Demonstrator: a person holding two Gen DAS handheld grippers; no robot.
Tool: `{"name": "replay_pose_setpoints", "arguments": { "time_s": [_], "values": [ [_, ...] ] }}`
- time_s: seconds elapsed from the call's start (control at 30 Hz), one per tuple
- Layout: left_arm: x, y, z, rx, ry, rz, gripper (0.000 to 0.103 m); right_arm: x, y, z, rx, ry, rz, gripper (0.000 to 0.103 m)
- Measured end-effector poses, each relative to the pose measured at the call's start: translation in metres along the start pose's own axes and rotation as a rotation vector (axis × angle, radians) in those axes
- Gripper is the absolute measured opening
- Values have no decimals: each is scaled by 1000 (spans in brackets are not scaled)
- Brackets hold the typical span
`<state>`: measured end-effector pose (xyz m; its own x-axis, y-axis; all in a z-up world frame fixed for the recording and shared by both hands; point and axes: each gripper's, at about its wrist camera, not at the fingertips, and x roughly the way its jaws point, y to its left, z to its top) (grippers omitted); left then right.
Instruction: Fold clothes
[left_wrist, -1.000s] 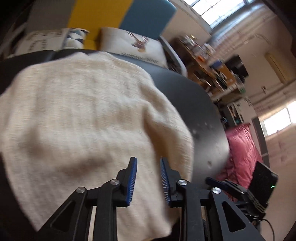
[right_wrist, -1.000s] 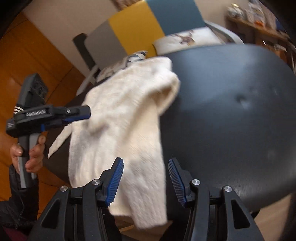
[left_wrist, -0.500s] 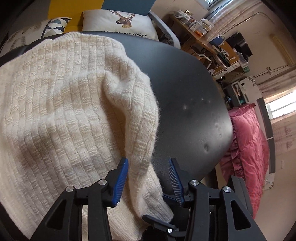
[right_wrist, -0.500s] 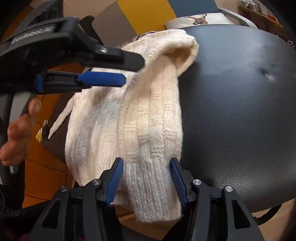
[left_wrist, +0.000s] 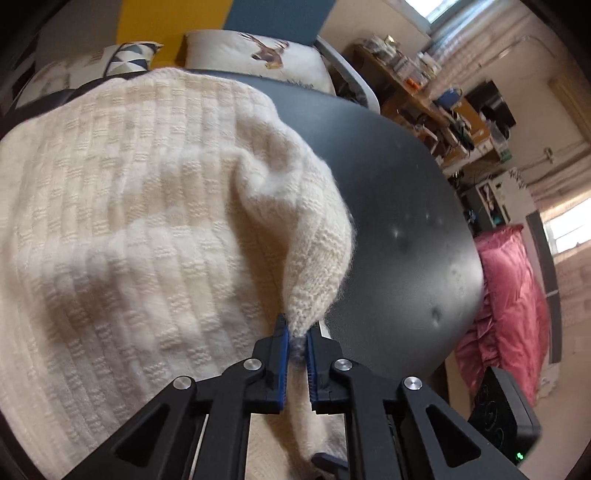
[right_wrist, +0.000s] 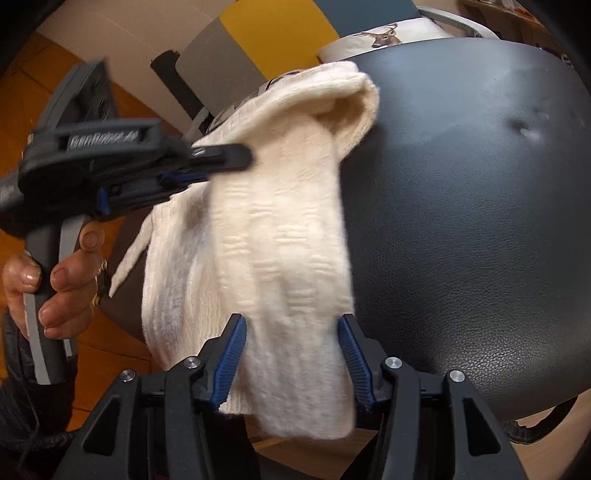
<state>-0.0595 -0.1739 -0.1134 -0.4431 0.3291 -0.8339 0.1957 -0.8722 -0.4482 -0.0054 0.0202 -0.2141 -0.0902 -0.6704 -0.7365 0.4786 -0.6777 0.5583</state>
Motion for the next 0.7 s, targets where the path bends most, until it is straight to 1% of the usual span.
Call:
{"name": "replay_pose_setpoints", "arguments": {
  "time_s": [0.07, 0.13, 0.2, 0.23, 0.3, 0.37, 0.43, 0.47, 0.5, 0.57, 0.6, 0.63, 0.7],
  "values": [
    [-16, 13, 1, -34, -45, -12, 7, -7, -7, 4, 37, -28, 21, 54],
    [-41, 32, 2, -74, -110, -25, 6, -15, -16, 10, 79, -71, 30, 54],
    [-64, 51, 2, -108, -167, -36, 6, -21, -23, 21, 96, -111, 6, 54],
    [-73, 58, 1, -121, -185, -39, 6, -17, -18, 23, 98, -130, -20, 54],
    [-91, 76, -1, -142, -220, -49, 6, -13, -20, 37, 99, -152, -46, 52],
    [-106, 92, 3, -158, -255, -36, 4, -9, -21, 52, 100, -172, -70, 51],
    [-119, 105, -2, -175, -284, -21, 3, -1, -19, 64, 109, -166, -59, 48],
    [-125, 113, -5, -189, -302, -13, 3, 2, -20, 68, 120, -161, -69, 47],
    [-130, 124, -6, -209, -313, -16, 3, 6, -21, 72, 131, -157, -79, 46],
    [-140, 146, -11, -258, -332, -10, 3, 12, -23, 80, 152, -148, -100, 39],
    [-141, 153, -13, -263, -328, -5, 3, 16, -24, 84, 163, -143, -110, 35],
    [-141, 160, -15, -267, -322, -2, 3, 19, -25, 88, 173, -137, -117, 29],
    [-132, 164, -21, -256, -279, -30, 4, 29, -25, 90, 189, -109, -97, 28]
  ]
}}
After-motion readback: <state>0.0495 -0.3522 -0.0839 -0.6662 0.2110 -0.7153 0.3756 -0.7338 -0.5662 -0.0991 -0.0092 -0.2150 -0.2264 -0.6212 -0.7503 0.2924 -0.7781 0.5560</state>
